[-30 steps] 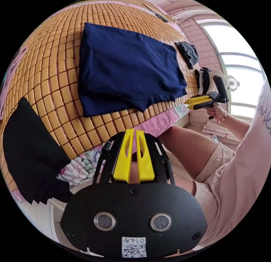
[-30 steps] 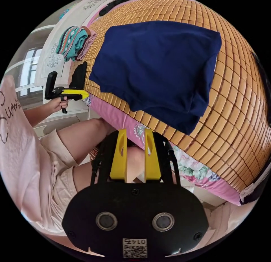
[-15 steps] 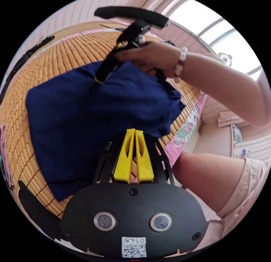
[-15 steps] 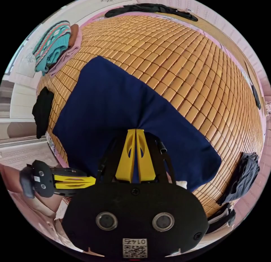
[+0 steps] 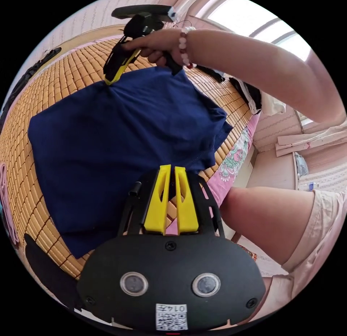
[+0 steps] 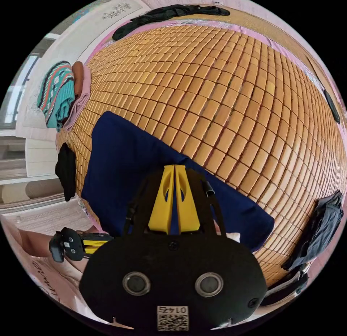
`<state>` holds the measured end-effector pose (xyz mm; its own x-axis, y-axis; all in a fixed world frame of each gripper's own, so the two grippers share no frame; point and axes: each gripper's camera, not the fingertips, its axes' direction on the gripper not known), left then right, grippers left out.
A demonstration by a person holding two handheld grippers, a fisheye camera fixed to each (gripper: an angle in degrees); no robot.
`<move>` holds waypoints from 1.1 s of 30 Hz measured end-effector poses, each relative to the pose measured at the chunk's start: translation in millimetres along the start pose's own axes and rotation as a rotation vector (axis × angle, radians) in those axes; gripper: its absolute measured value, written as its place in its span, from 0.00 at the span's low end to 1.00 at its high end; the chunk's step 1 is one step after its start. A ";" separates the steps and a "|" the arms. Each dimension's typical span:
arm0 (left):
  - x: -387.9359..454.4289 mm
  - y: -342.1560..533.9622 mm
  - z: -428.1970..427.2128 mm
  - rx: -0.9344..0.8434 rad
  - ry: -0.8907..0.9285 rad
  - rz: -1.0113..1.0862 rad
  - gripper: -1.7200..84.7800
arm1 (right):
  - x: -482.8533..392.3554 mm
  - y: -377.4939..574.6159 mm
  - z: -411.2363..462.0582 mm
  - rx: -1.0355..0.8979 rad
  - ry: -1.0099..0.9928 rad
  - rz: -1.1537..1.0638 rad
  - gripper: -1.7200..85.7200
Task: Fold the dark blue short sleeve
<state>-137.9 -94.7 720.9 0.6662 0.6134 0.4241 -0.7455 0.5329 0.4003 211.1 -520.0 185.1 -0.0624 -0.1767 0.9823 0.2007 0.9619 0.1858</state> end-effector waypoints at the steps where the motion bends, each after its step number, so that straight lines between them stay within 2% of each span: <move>1: 6.4 2.7 -6.4 0.038 0.022 0.030 0.06 | 5.9 7.5 -6.9 0.037 -0.029 0.025 0.02; 3: 16.7 3.6 -11.6 0.071 0.046 0.071 0.07 | 33.6 51.9 -37.0 0.205 -0.124 0.130 0.03; 7: 47.8 -6.7 -2.9 0.086 0.041 0.168 0.10 | 73.0 140.4 -55.4 0.285 -0.120 0.280 0.10; 9: 62.5 -13.8 5.3 0.090 0.060 0.209 0.10 | 96.6 196.9 -51.0 0.244 -0.223 0.359 0.16; 11: 75.8 -22.3 14.4 0.093 0.079 0.226 0.11 | 108.4 232.1 -43.1 0.172 -0.265 0.423 0.16; 14: 101.7 -36.3 28.7 0.112 0.092 0.282 0.13 | 111.2 275.6 -33.4 0.057 -0.162 0.477 0.16; 16: 120.5 -47.1 46.8 0.082 0.104 0.320 0.14 | 114.0 292.5 -23.5 0.000 -0.128 0.498 0.15; 18: 131.8 -54.1 61.7 0.060 0.101 0.339 0.16 | 122.6 302.2 -2.0 -0.086 -0.177 0.506 0.09; 22: 151.3 -70.9 91.8 0.017 0.038 0.342 0.18 | 129.3 306.4 5.6 -0.063 -0.228 0.453 0.05; 26: 161.1 -77.3 108.6 -0.010 0.051 0.356 0.17 | 144.3 318.2 -5.3 0.079 -0.457 0.395 0.04; 29: 169.1 -78.0 111.8 -0.014 -0.001 0.380 0.15 | 155.5 327.1 -8.1 0.114 -0.473 0.371 0.04; 33: 163.9 -77.6 113.2 -0.052 -0.020 0.337 0.03 | 176.2 349.4 -12.4 0.225 -0.534 0.402 0.07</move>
<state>31.4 -101.5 851.3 0.3820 0.7489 0.5415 -0.9235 0.3314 0.1931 282.4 -217.6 423.4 -0.5083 0.2723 0.8170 0.1054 0.9612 -0.2548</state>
